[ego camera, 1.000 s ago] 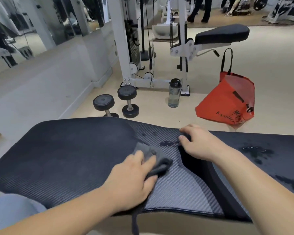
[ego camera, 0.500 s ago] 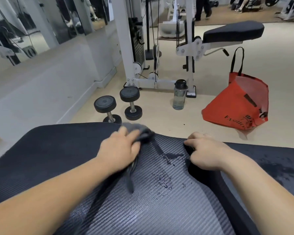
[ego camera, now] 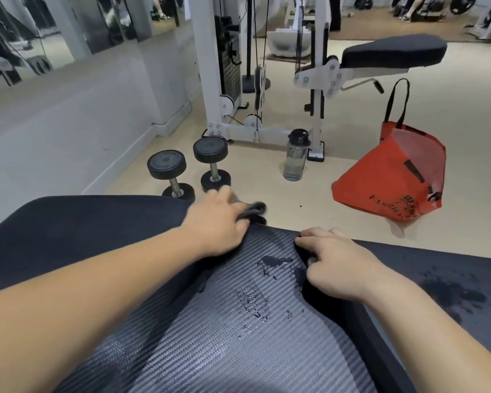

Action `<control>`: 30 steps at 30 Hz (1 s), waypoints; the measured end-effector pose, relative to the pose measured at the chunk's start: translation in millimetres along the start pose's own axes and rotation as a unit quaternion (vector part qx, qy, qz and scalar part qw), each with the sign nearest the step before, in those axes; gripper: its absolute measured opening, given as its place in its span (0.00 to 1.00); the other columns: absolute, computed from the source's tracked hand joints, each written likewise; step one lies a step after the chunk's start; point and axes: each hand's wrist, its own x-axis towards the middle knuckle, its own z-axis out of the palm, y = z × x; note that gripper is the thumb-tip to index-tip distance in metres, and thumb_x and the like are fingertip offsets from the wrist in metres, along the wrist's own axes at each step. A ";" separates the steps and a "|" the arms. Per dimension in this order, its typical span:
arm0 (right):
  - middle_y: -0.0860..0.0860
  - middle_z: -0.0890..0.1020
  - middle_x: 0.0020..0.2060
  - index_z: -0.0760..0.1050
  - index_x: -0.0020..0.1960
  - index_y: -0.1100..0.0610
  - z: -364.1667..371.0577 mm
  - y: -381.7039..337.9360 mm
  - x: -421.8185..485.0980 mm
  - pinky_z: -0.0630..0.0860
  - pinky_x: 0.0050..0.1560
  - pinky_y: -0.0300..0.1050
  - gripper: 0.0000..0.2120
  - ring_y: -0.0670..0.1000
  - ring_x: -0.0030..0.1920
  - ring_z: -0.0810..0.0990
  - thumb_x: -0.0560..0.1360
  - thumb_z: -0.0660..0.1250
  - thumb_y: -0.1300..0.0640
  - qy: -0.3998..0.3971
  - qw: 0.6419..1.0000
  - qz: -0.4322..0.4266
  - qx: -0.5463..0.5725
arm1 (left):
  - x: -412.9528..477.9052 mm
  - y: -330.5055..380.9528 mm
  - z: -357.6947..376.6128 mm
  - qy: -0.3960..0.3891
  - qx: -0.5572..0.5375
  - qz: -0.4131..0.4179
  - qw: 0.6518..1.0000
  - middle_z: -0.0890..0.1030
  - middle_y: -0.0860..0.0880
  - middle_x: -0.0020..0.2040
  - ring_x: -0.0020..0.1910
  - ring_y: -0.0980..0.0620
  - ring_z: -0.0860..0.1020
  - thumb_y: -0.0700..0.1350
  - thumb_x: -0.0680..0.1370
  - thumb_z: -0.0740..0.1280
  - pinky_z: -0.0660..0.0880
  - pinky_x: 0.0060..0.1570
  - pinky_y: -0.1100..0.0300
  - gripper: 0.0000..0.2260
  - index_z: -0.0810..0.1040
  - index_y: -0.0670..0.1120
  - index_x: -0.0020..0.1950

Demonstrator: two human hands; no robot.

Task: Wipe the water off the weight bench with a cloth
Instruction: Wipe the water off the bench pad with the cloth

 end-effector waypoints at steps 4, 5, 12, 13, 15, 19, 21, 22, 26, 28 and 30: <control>0.46 0.74 0.72 0.75 0.71 0.49 -2.3 11.4 3.7 0.68 0.74 0.48 0.31 0.51 0.71 0.70 0.69 0.55 0.56 0.006 0.998 0.021 0.066 | 3.8 2.3 -13.6 -0.053 -0.001 0.093 0.994 0.71 0.49 0.59 0.62 0.43 0.75 0.63 0.82 0.55 0.75 0.59 0.46 0.20 0.74 0.58 0.70; 0.47 0.75 0.72 0.76 0.71 0.48 -3.4 15.9 3.1 0.68 0.74 0.46 0.30 0.51 0.72 0.72 0.70 0.56 0.57 0.010 0.995 0.029 0.094 | 15.4 -5.8 -15.8 -0.067 0.040 0.057 0.995 0.72 0.48 0.62 0.65 0.42 0.73 0.63 0.82 0.54 0.72 0.63 0.44 0.21 0.74 0.58 0.71; 0.42 0.70 0.76 0.79 0.67 0.53 -0.1 38.8 -9.4 0.64 0.76 0.47 0.25 0.50 0.77 0.65 0.74 0.57 0.64 0.032 0.999 0.015 0.033 | 20.3 42.1 4.0 -0.079 -0.029 0.022 0.996 0.82 0.50 0.59 0.62 0.43 0.77 0.58 0.83 0.55 0.61 0.65 0.41 0.10 0.72 0.57 0.54; 0.42 0.68 0.78 0.78 0.70 0.53 -1.4 41.0 -10.5 0.60 0.78 0.42 0.26 0.49 0.79 0.62 0.75 0.58 0.65 0.028 0.999 0.011 0.037 | 13.0 46.0 5.9 -0.065 -0.063 0.061 0.994 0.82 0.52 0.61 0.63 0.46 0.76 0.57 0.83 0.56 0.61 0.63 0.44 0.10 0.73 0.57 0.57; 0.44 0.66 0.80 0.73 0.76 0.52 -3.9 44.7 -11.1 0.52 0.76 0.33 0.30 0.47 0.80 0.60 0.75 0.58 0.67 0.025 0.998 0.002 0.059 | 14.1 29.8 5.8 -0.065 -0.107 0.088 0.988 0.81 0.53 0.64 0.66 0.48 0.75 0.58 0.84 0.56 0.59 0.59 0.50 0.13 0.74 0.57 0.64; 0.43 0.64 0.80 0.69 0.78 0.50 2.2 51.5 -8.8 0.46 0.71 0.28 0.29 0.46 0.81 0.56 0.79 0.57 0.66 0.020 0.997 -0.007 0.072 | 35.7 -13.1 5.5 -0.045 -0.069 -0.042 0.996 0.79 0.48 0.64 0.68 0.40 0.72 0.61 0.81 0.55 0.65 0.65 0.43 0.18 0.76 0.57 0.64; 0.42 0.64 0.80 0.69 0.78 0.50 3.3 50.6 -6.1 0.47 0.74 0.31 0.27 0.46 0.81 0.55 0.80 0.58 0.63 0.018 0.997 -0.005 0.072 | 22.8 1.4 11.6 -0.011 -0.091 -0.020 0.996 0.82 0.49 0.60 0.65 0.42 0.76 0.57 0.82 0.57 0.66 0.68 0.43 0.14 0.78 0.55 0.62; 0.41 0.65 0.80 0.70 0.78 0.49 2.8 50.0 -5.1 0.49 0.76 0.33 0.27 0.46 0.81 0.55 0.80 0.58 0.62 0.018 0.997 0.000 0.072 | 7.4 13.8 17.0 0.014 -0.108 0.018 0.994 0.83 0.51 0.60 0.65 0.43 0.77 0.56 0.82 0.58 0.66 0.69 0.44 0.14 0.78 0.55 0.63; 0.43 0.64 0.81 0.71 0.77 0.50 3.5 42.4 -4.9 0.52 0.81 0.43 0.28 0.49 0.81 0.55 0.78 0.58 0.62 0.015 0.998 0.016 0.067 | -66.2 16.8 18.1 0.027 -0.087 0.224 0.970 0.73 0.58 0.76 0.76 0.56 0.68 0.54 0.80 0.58 0.62 0.78 0.51 0.20 0.73 0.56 0.72; 0.43 0.62 0.81 0.71 0.77 0.51 5.6 39.4 -7.1 0.52 0.80 0.43 0.27 0.50 0.80 0.55 0.79 0.58 0.61 0.016 0.998 0.016 0.058 | -61.5 -9.9 13.2 0.005 -0.024 0.299 0.954 0.73 0.56 0.76 0.75 0.55 0.70 0.54 0.80 0.59 0.66 0.75 0.53 0.19 0.74 0.55 0.71; 0.43 0.61 0.82 0.71 0.76 0.51 6.9 38.2 -10.4 0.52 0.79 0.42 0.24 0.50 0.80 0.54 0.80 0.58 0.59 0.021 0.998 0.020 0.058 | -38.9 -27.0 8.4 0.026 0.009 0.247 0.969 0.75 0.53 0.74 0.71 0.49 0.74 0.55 0.79 0.58 0.73 0.70 0.49 0.20 0.74 0.54 0.70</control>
